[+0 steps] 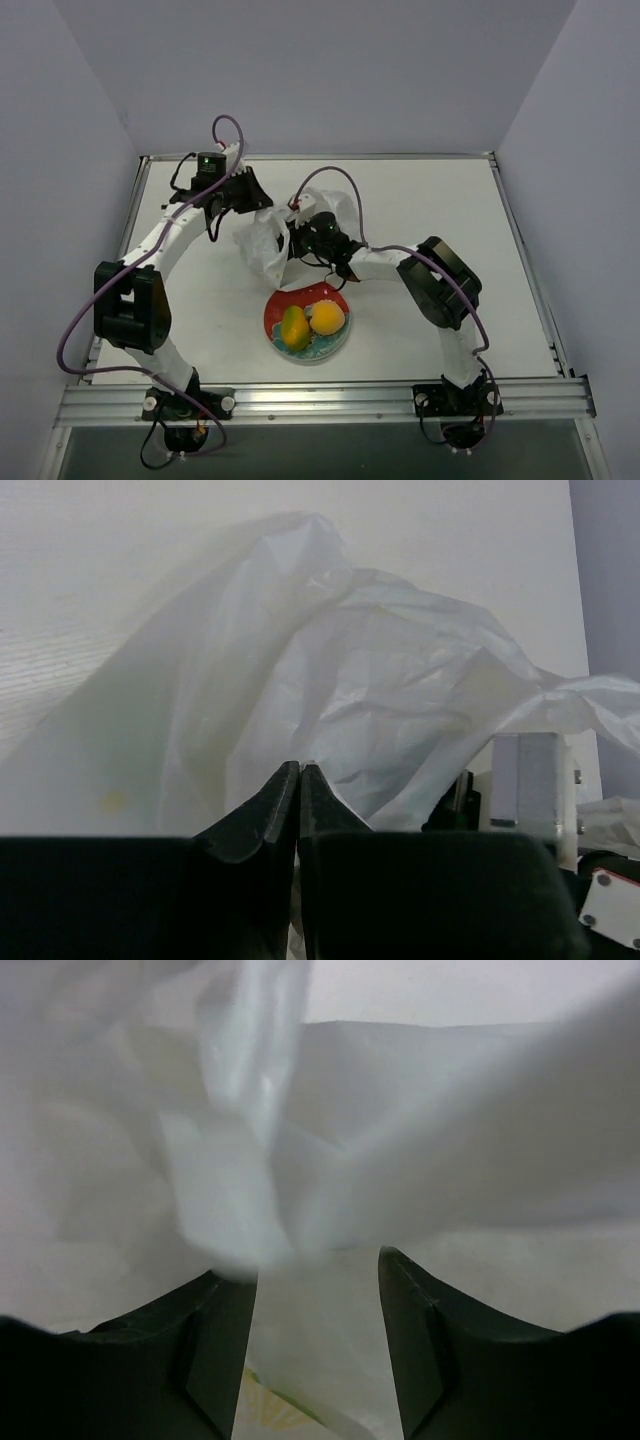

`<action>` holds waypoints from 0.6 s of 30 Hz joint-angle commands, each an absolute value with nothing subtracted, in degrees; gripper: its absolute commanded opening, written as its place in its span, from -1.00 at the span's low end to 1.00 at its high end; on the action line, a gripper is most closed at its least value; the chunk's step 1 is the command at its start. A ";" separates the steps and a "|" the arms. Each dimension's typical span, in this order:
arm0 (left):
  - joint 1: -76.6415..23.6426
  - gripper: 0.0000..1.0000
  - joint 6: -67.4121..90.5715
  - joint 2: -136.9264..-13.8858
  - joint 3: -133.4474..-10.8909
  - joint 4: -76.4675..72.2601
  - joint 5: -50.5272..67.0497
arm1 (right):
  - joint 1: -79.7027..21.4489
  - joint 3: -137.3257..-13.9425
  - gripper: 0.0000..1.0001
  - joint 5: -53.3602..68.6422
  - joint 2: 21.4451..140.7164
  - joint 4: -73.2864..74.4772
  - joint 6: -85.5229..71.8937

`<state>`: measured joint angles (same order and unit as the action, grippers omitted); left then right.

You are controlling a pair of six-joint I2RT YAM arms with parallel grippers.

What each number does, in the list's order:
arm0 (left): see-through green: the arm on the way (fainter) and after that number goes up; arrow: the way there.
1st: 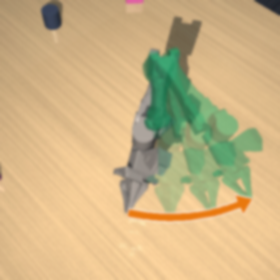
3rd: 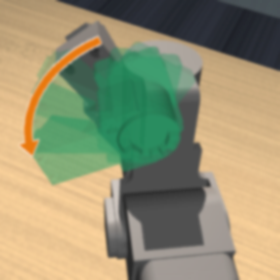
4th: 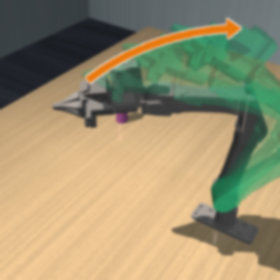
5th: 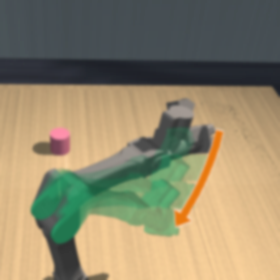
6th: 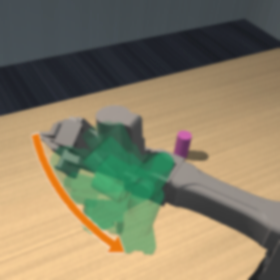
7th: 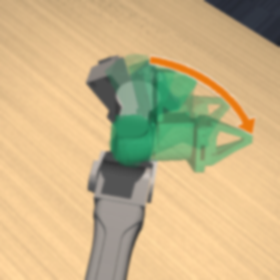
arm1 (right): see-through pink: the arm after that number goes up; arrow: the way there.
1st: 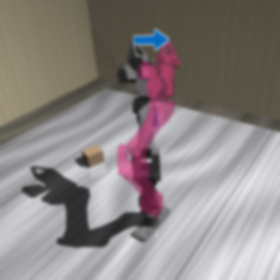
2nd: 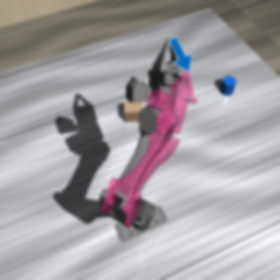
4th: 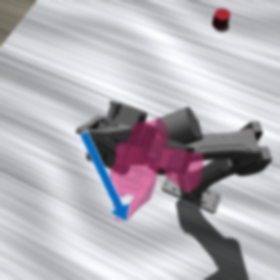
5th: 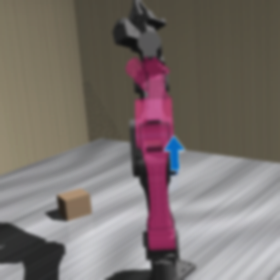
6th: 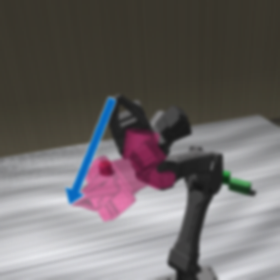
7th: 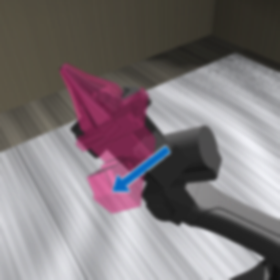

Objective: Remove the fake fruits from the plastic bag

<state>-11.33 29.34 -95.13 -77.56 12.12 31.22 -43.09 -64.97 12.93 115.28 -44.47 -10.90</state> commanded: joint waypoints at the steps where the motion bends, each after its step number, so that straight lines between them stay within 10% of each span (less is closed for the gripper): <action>1: -13.80 -0.95 28.21 -92.99 -81.47 13.45 32.78 | -44.73 -65.74 -0.04 12.14 116.79 -49.04 -13.35; 11: -16.61 -0.95 32.08 -85.44 -84.02 11.78 35.24 | -44.21 -69.79 0.60 -2.71 122.52 -55.28 -29.42; 18: -18.98 -0.95 33.66 -81.74 -88.86 12.30 36.47 | -44.47 -63.91 0.70 -5.89 119.71 -64.94 -35.51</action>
<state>-17.87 32.32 -86.17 -85.43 13.39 34.57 -44.58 -66.48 -1.96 123.15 -56.23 -31.22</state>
